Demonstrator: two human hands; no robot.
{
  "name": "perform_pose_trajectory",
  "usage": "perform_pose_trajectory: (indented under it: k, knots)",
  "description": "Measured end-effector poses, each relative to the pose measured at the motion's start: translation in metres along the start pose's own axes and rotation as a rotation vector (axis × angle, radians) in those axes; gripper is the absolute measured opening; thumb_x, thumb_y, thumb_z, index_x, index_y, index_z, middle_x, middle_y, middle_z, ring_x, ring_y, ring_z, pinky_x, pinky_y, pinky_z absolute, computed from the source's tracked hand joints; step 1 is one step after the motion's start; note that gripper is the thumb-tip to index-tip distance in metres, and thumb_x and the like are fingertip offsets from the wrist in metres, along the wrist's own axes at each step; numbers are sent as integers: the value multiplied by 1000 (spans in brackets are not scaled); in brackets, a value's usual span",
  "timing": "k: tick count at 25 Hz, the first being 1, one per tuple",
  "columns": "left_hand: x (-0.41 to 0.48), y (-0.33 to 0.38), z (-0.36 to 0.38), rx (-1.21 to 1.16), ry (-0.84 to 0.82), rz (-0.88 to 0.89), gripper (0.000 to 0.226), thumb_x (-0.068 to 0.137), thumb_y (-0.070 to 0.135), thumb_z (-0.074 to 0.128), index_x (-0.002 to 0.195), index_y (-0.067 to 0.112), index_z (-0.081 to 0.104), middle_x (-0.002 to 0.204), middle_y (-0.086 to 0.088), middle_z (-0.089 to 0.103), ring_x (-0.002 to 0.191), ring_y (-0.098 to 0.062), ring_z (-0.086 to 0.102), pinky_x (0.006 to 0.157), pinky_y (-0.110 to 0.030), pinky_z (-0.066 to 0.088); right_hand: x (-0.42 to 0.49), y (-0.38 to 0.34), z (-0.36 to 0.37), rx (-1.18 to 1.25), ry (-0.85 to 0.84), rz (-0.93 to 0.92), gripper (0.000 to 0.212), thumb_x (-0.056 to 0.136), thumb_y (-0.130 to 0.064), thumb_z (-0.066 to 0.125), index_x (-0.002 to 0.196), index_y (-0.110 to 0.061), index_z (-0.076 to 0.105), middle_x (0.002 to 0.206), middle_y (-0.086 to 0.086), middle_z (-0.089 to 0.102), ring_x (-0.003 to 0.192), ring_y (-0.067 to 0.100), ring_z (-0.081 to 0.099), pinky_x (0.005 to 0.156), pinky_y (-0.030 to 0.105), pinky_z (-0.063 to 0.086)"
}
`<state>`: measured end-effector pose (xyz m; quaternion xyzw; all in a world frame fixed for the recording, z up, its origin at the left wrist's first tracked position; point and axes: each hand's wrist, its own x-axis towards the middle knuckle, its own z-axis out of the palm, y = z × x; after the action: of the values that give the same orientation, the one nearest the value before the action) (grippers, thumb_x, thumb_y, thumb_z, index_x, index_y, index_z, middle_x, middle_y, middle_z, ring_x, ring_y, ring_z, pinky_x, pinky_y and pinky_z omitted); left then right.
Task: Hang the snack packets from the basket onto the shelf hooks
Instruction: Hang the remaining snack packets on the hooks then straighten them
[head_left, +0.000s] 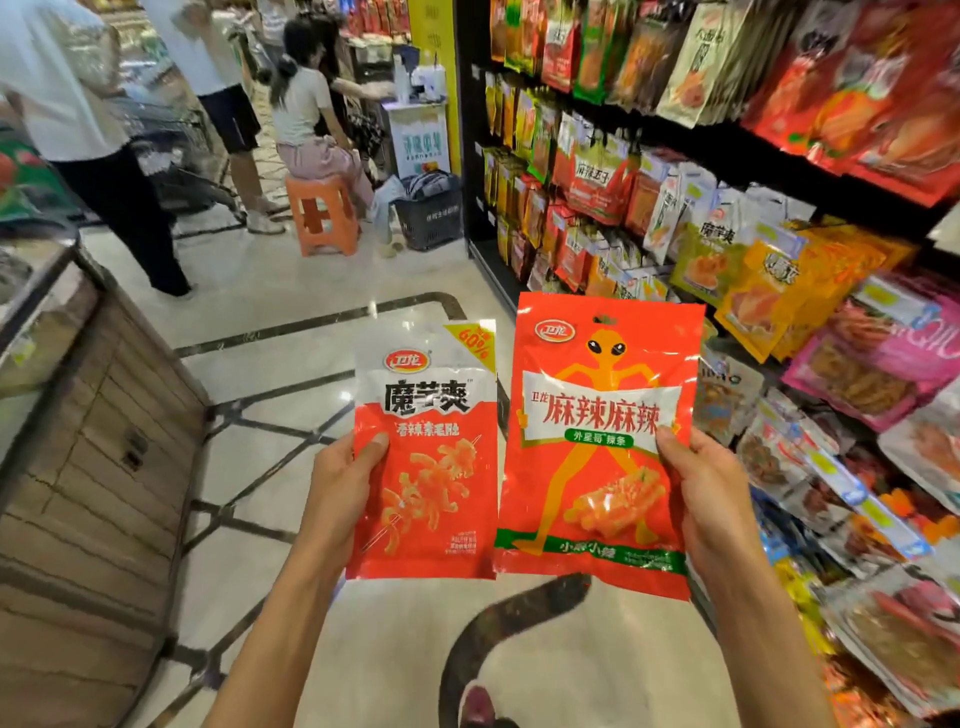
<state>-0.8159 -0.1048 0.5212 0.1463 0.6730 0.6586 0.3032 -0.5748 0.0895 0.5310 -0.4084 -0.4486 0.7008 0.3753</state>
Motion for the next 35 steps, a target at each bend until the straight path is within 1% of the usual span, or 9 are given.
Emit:
perform_pose_trajectory:
  k: [7, 11, 15, 20, 23, 26, 28, 32, 35]
  knots:
    - [157, 55, 32, -6, -77, 15, 19, 98, 23, 54, 105, 11, 68, 91, -12, 76, 78, -26, 74, 66, -33, 56, 106, -48, 68, 3, 75, -108, 23, 100, -17, 51, 113, -6, 66, 104, 16, 74, 94, 32, 72, 84, 47, 57]
    - [237, 72, 57, 40, -128, 46, 20, 99, 26, 54, 105, 14, 68, 90, -9, 76, 81, -27, 74, 74, -40, 57, 150, -63, 81, 42, 176, -159, 22, 100, -16, 51, 112, -7, 68, 105, 15, 74, 93, 29, 73, 76, 40, 60]
    - [318, 89, 88, 85, -208, 101, 18, 99, 24, 53, 99, 16, 69, 86, -7, 76, 74, -22, 74, 69, -35, 57, 196, -73, 100, 89, 294, -199, 20, 100, -14, 52, 106, -9, 70, 98, 11, 76, 86, 23, 74, 68, 35, 61]
    - [421, 126, 147, 150, -410, 157, 18, 99, 19, 54, 92, 12, 68, 85, -9, 76, 75, -24, 73, 68, -36, 60, 255, -91, 123, 53, 525, -296, 18, 98, -18, 56, 102, -12, 72, 101, 10, 75, 87, 20, 73, 75, 36, 61]
    - [470, 148, 186, 154, -548, 191, 18, 99, 20, 54, 94, 15, 71, 86, -5, 76, 75, -17, 74, 66, -32, 59, 285, -102, 136, 59, 610, -333, 18, 98, -20, 56, 104, -12, 72, 102, 9, 75, 94, 26, 72, 86, 46, 57]
    - [517, 163, 225, 181, -670, 216, 20, 99, 21, 53, 94, 15, 72, 87, -6, 76, 80, -23, 73, 72, -39, 59, 311, -110, 145, 52, 724, -378, 20, 98, -20, 57, 108, -10, 71, 104, 9, 75, 100, 28, 70, 93, 51, 53]
    - [541, 171, 250, 199, -712, 227, 20, 99, 21, 54, 94, 12, 71, 87, -7, 76, 81, -24, 72, 74, -38, 58, 326, -117, 146, 34, 763, -395, 22, 98, -23, 57, 110, -11, 71, 107, 9, 74, 103, 29, 70, 95, 52, 52]
    - [583, 180, 297, 199, -752, 243, 22, 99, 18, 54, 83, 14, 68, 69, 5, 71, 64, -9, 66, 60, -27, 51, 366, -132, 139, 24, 833, -426, 20, 97, -24, 58, 105, -14, 74, 106, 6, 75, 104, 28, 69, 95, 49, 52]
    - [619, 184, 331, 193, -780, 260, 22, 99, 17, 54, 84, 14, 69, 74, 3, 73, 67, -10, 67, 65, -30, 54, 407, -143, 131, 28, 842, -444, 22, 92, -28, 62, 102, -13, 74, 105, 8, 75, 102, 29, 70, 95, 52, 51]
